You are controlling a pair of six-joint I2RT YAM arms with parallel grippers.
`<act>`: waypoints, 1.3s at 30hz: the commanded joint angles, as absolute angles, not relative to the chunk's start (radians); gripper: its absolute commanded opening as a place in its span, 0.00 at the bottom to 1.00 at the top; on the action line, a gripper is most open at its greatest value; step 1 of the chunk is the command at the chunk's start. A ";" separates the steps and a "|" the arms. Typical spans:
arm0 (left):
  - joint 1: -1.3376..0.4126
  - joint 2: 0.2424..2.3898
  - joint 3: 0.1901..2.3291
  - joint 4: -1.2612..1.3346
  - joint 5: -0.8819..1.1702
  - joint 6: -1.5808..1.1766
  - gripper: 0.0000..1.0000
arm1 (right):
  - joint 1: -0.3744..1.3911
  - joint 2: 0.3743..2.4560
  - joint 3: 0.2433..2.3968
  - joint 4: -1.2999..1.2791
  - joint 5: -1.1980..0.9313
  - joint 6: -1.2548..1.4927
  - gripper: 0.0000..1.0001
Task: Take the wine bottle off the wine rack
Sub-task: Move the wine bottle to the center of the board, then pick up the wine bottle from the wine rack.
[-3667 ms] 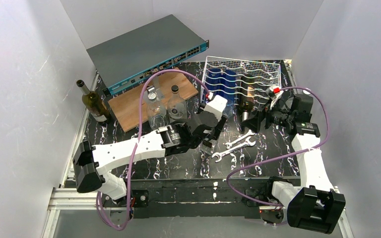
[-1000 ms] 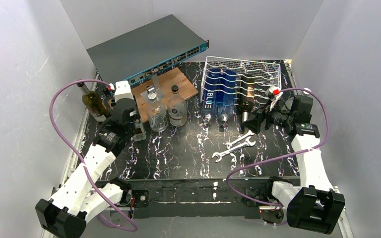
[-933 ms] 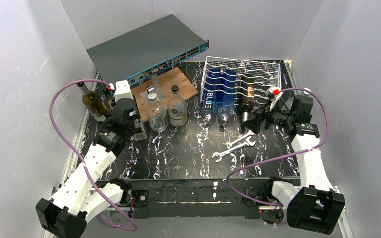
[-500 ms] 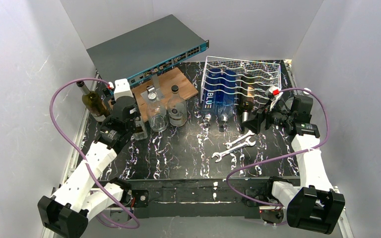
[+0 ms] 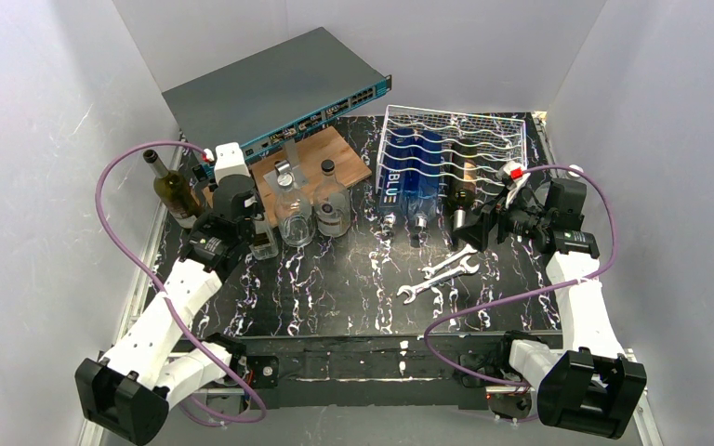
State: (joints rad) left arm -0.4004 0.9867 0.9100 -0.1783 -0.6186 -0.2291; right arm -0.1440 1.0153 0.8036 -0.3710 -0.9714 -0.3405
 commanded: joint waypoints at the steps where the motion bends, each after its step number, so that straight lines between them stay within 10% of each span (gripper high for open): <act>1: -0.393 0.971 0.956 -0.118 -0.616 -0.258 0.26 | -0.149 1.012 0.804 -0.373 -0.981 -0.353 0.98; 21: -0.393 0.803 1.003 -0.348 -0.502 -0.291 0.98 | -0.149 1.015 0.803 -0.376 -0.978 -0.359 0.98; 39: -0.393 0.552 0.906 -0.541 0.156 -0.483 0.98 | -0.158 1.015 0.732 -0.246 -0.766 -0.174 0.98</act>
State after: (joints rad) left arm -0.3958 0.5850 0.9730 -0.5217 0.0097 -0.4183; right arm -0.1482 1.0157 0.7689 -0.3489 -0.8673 -0.2829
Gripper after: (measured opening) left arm 0.983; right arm 0.983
